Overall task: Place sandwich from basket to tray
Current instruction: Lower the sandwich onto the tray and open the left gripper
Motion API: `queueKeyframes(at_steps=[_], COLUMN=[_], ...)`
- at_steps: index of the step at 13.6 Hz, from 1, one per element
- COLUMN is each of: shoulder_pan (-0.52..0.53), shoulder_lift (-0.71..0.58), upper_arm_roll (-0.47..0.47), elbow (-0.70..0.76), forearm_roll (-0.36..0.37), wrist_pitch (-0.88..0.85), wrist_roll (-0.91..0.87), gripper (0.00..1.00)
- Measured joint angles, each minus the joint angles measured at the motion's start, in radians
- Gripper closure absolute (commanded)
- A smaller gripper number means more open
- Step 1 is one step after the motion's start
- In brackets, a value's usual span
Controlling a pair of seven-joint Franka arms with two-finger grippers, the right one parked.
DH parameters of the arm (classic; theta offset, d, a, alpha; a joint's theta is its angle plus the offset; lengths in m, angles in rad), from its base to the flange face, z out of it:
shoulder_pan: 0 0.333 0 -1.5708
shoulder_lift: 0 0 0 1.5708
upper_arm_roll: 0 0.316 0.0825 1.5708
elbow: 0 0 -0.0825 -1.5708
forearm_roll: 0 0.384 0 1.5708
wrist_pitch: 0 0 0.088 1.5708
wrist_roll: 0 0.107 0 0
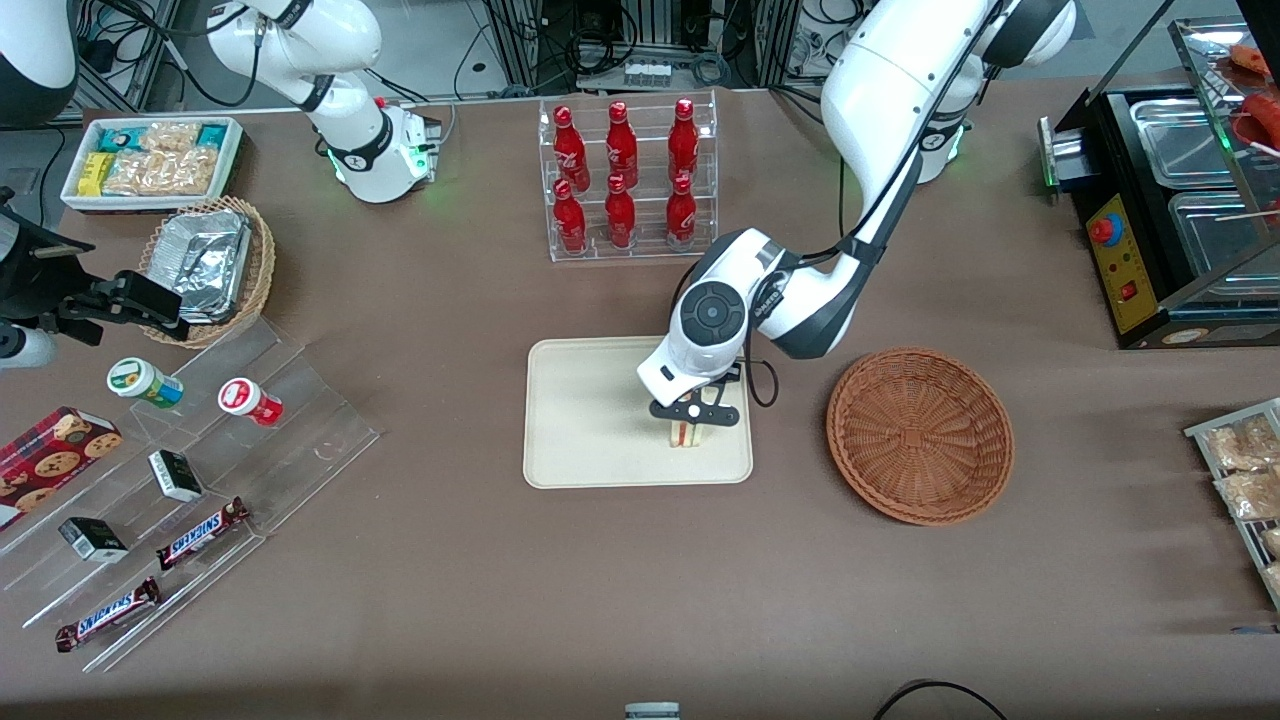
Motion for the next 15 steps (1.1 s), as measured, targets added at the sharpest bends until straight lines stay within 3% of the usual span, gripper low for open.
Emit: queueKeyframes(at_steps=[3,15], shoulder_pan=[0.0,0.003], shoulder_lift=[0.0,0.0], upper_arm_roll=[0.0,0.006], elbow=[0.0,0.013], forearm_roll=[0.0,0.0], wrist_pitch=[0.0,-0.001], wrist_roll=[-0.003,-0.013], gripper=[0.0,0.0])
